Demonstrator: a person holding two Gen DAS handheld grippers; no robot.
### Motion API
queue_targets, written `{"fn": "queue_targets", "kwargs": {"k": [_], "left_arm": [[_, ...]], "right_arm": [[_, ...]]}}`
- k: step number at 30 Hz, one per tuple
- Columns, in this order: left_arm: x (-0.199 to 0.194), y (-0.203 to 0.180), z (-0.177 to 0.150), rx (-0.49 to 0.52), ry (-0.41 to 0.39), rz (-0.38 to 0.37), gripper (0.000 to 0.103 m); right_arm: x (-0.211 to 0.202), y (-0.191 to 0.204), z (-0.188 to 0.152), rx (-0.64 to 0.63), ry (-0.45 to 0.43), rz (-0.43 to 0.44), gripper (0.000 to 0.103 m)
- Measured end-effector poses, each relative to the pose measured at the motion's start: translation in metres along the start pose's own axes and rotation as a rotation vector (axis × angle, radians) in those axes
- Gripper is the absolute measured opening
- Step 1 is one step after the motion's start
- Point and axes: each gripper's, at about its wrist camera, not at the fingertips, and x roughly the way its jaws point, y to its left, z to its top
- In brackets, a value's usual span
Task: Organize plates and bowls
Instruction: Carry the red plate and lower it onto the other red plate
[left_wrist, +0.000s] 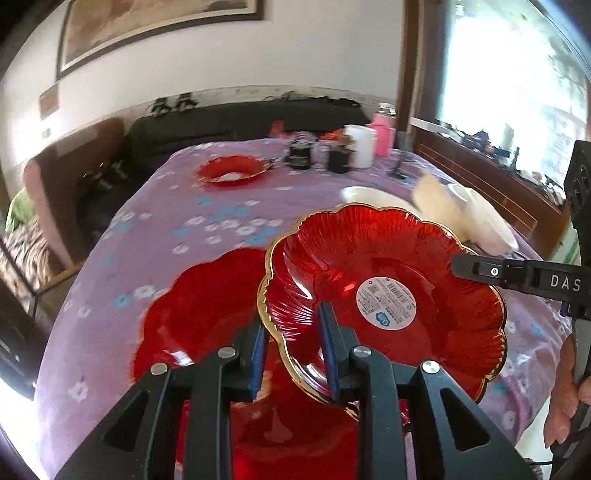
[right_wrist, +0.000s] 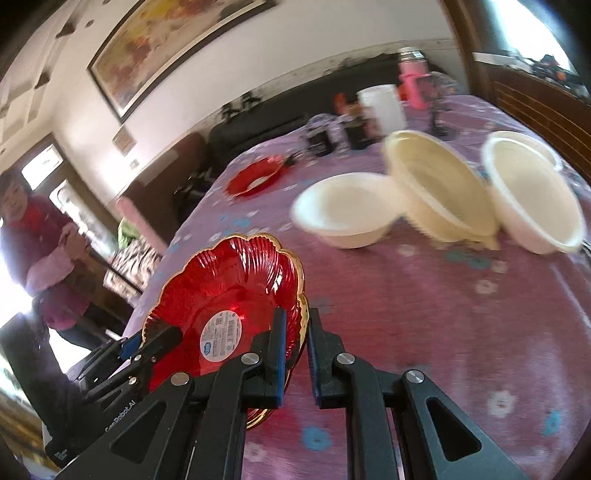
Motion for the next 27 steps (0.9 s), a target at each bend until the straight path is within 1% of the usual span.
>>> {"fn": "queue_targets", "kwargs": {"k": [4,10,17,22,27], "left_arm": [[0.002,0.03,-0.009,-0.05,0.023,0.047,0.025],[0.007,0.053,-0.018,-0.093,0.054,0.083,0.025],[0.013,0.057,-0.024,-0.094,0.068,0.089,0.025],[0.011,0.056,-0.025,-0.077,0.068,0.121,0.025],[0.013,0.057,-0.025,-0.065,0.084,0.132,0.027]], "right_arm": [[0.025,0.025,-0.002,-0.047,0.044,0.014,0.012],[0.054,0.045,-0.011,-0.087,0.101,0.023,0.012],[0.066,0.047,-0.015,-0.098,0.13,0.013,0.012],[0.071,0.051,-0.019,-0.119,0.138,0.002,0.013],[0.074,0.055,-0.021,-0.136,0.148,-0.008,0.013]]}}
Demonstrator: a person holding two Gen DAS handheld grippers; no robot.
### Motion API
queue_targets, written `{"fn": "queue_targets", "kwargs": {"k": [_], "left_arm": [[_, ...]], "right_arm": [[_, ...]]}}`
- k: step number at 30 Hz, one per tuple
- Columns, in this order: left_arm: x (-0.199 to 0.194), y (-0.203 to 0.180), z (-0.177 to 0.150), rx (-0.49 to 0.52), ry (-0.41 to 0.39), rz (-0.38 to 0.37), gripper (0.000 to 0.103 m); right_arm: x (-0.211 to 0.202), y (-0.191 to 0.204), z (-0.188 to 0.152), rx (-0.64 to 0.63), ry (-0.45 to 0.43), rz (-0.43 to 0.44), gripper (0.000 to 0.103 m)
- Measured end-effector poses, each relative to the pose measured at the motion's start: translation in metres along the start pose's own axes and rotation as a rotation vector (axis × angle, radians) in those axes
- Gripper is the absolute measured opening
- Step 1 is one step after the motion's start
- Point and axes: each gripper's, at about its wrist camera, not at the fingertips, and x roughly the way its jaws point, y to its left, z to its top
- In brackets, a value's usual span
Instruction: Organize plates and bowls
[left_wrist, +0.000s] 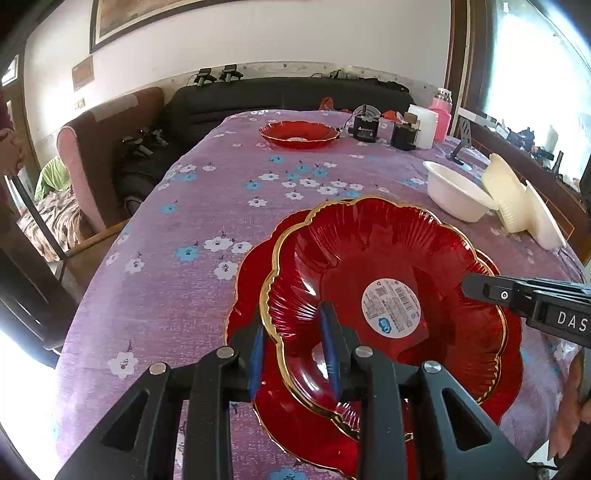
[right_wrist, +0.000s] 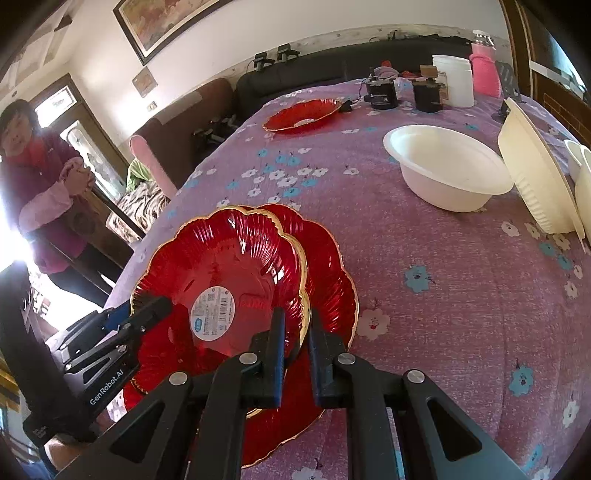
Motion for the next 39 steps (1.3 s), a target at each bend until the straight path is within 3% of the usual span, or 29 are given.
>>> {"fn": "queue_targets", "kwargs": {"k": [17,22,39], "left_arm": [[-0.008,-0.009,-0.002,0.057,0.047,-0.01,0.041],[-0.017,-0.008,-0.001,0.077,0.009,0.014,0.055],[-0.015,-0.006,-0.001,0.065,0.0,0.005,0.055]], "right_arm": [[0.003,0.007,0.003,-0.045,0.008,-0.058,0.013],[0.006,0.011,0.003,-0.059,0.017,-0.075,0.012],[0.0,0.007,0.002,-0.031,0.011,-0.045,0.013]]}}
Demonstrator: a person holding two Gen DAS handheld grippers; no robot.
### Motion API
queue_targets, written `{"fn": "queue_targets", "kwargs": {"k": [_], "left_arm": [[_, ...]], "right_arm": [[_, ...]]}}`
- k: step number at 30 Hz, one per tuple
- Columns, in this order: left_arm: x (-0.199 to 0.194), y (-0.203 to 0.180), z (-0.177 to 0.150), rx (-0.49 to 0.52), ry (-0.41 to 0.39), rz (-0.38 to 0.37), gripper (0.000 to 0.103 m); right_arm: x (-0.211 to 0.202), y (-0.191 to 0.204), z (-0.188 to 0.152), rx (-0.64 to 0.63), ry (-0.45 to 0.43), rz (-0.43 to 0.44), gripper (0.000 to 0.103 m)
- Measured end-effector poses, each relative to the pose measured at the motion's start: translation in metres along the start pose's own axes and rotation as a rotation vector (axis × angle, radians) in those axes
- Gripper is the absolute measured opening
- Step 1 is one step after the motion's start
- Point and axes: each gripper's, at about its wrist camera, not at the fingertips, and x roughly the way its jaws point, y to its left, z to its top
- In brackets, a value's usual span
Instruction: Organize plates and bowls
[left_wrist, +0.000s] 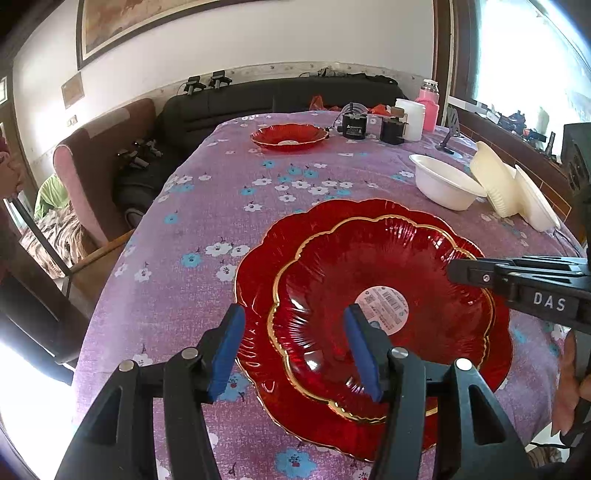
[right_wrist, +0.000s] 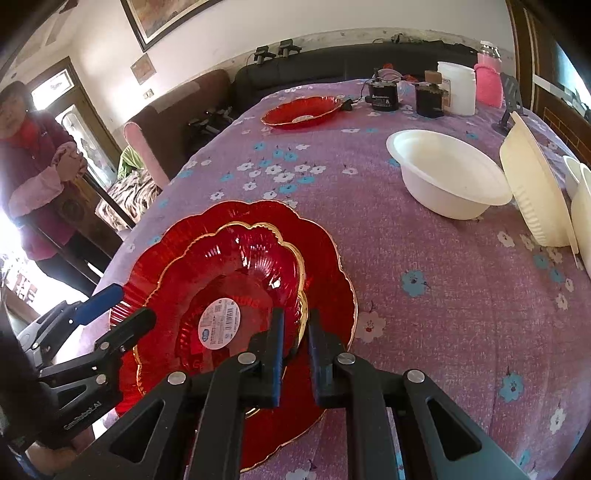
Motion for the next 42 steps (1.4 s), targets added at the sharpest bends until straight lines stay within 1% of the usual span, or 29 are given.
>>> {"fn": "queue_targets", "kwargs": {"k": [3,4,5,7,13,15,19,23,29,31,37,42], "left_arm": [[0.0,0.0,0.0,0.0,0.001,0.002,0.056],[0.0,0.0,0.0,0.0,0.001,0.004,0.056],[0.0,-0.001,0.0,0.0,0.002,0.005,0.057],[0.0,-0.001,0.0,0.001,0.003,0.008,0.058],[0.0,-0.002,0.001,-0.001,0.001,0.011,0.06],[-0.002,-0.002,0.001,-0.004,0.0,0.013,0.06],[-0.004,-0.004,0.002,-0.008,-0.003,0.015,0.06],[-0.005,-0.007,0.003,-0.004,-0.004,0.01,0.06],[-0.008,-0.012,0.003,0.004,-0.005,0.001,0.06],[-0.007,-0.013,0.004,-0.003,0.005,-0.02,0.06],[-0.008,-0.02,0.006,0.006,0.018,-0.039,0.06],[-0.01,-0.028,0.009,0.022,0.015,-0.05,0.06]], "right_arm": [[-0.005,-0.003,0.0,0.009,-0.007,0.011,0.015],[-0.006,-0.004,0.0,0.012,-0.008,0.014,0.019],[-0.007,-0.005,0.0,0.014,-0.009,0.018,0.025],[-0.009,-0.006,-0.001,0.012,-0.011,0.034,0.031],[-0.015,-0.009,-0.003,0.021,-0.013,0.058,0.033],[-0.02,-0.011,-0.004,0.03,-0.025,0.064,0.034],[-0.033,-0.017,-0.003,0.039,-0.06,0.06,0.044],[-0.046,-0.031,0.0,0.067,-0.096,0.053,0.045],[-0.061,-0.069,0.0,0.168,-0.141,0.025,0.045],[-0.063,-0.082,0.001,0.201,-0.143,0.023,0.044],[-0.066,-0.11,-0.004,0.276,-0.151,0.019,0.044],[-0.065,-0.131,0.0,0.339,-0.15,0.037,0.044]]}}
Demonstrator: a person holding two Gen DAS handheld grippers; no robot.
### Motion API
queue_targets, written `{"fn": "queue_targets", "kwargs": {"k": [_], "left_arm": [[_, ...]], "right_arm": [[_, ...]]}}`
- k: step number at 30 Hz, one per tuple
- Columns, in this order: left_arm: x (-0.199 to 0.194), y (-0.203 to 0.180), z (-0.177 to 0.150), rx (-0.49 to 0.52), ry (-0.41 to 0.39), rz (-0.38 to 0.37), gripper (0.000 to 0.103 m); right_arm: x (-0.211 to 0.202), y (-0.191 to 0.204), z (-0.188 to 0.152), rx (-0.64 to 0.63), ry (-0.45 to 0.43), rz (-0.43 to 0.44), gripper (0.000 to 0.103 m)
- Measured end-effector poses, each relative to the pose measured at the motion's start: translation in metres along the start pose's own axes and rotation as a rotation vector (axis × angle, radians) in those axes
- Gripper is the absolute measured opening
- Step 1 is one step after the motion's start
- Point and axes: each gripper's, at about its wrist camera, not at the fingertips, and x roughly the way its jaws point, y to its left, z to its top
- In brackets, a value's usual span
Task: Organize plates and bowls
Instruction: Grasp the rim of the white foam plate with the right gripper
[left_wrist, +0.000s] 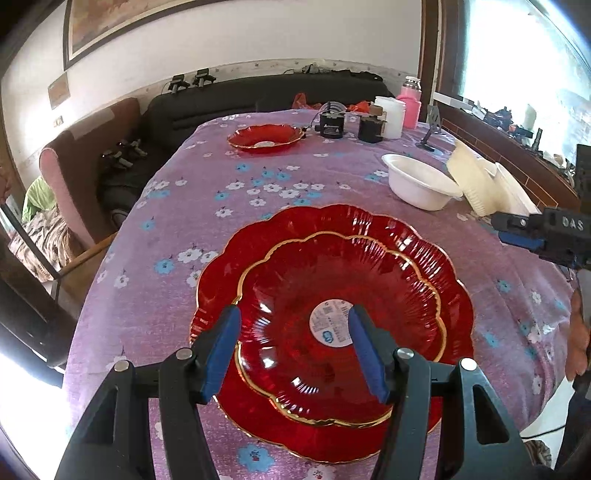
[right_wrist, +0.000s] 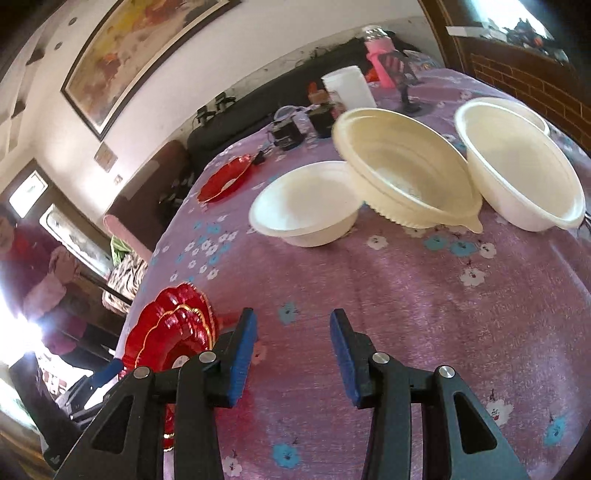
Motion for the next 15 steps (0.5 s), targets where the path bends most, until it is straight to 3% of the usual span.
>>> {"fn": "queue_targets", "kwargs": {"k": [3,8,11,15], "left_arm": [[-0.001,-0.005,0.007,0.014,-0.001,-0.016,0.06],[-0.001,-0.011,0.037,0.022,0.052,-0.126,0.06],[-0.001,-0.018,0.068,0.023,0.082,-0.204,0.06],[0.017,-0.031,0.113,0.007,0.118,-0.224,0.06]], "right_arm": [[0.001,-0.006,0.014,0.032,-0.009,-0.013,0.044],[0.012,-0.015,0.041,0.101,0.0,-0.012,0.044],[0.023,-0.014,0.055,0.127,0.005,-0.017,0.044],[0.037,-0.014,0.066,0.147,0.007,-0.053,0.044]]}}
